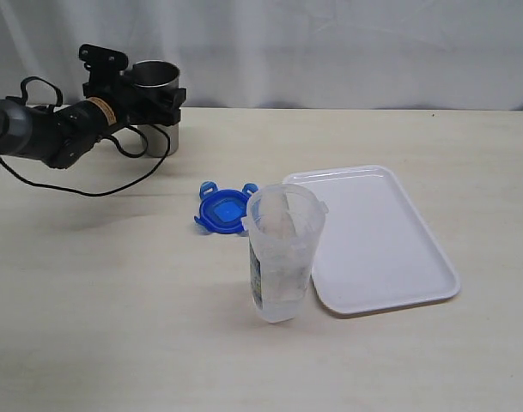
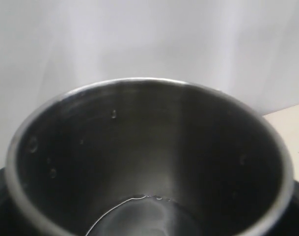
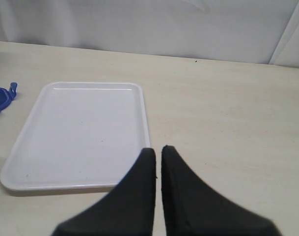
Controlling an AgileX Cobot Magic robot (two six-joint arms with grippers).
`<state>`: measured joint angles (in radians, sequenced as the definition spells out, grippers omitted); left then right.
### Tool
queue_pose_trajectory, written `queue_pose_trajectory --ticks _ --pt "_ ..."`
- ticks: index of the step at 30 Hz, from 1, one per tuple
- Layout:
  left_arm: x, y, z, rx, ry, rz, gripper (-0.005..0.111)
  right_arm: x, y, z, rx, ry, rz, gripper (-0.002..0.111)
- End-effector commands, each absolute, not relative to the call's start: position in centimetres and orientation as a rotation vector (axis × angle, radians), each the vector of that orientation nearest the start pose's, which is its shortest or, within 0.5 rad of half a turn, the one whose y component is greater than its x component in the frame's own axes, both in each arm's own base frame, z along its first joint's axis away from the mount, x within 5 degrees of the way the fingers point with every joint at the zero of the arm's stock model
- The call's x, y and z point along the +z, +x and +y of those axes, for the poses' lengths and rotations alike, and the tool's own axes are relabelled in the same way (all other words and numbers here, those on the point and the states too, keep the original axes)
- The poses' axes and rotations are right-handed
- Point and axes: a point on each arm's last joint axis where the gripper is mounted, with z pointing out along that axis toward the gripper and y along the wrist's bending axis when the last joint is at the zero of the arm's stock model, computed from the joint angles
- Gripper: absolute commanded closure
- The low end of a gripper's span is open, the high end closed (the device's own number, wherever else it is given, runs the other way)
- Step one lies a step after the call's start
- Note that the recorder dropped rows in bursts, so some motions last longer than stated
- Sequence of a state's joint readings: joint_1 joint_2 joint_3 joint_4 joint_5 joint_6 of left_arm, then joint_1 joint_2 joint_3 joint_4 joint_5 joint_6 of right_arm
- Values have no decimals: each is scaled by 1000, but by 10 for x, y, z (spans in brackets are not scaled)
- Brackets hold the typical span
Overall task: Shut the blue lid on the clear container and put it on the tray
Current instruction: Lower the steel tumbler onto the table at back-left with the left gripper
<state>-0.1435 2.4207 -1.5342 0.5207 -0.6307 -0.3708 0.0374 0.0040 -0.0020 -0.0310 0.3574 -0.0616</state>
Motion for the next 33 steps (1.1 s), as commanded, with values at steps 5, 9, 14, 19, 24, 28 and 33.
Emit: queue_pose_trajectory --ticks 5,9,14,19,24,28,33 --pt "86 501 -102 -299 420 1836 38 181 53 1 -55 -111 1835 104" --pt "86 501 -102 -321 392 1845 38 181 53 1 -55 -111 1835 104" --pt "86 501 -102 -328 386 1847 38 181 53 1 -55 -111 1835 104" --pt "85 500 -105 -338 384 1852 28 181 53 1 -55 -111 1835 104" --pt "85 498 -113 -353 388 1851 17 181 53 1 -55 -111 1835 104" --pt "85 498 -113 -351 383 1859 16 181 53 1 -55 -111 1835 104" --pt "82 498 -111 -357 351 1896 17 181 53 1 -55 -111 1835 104"
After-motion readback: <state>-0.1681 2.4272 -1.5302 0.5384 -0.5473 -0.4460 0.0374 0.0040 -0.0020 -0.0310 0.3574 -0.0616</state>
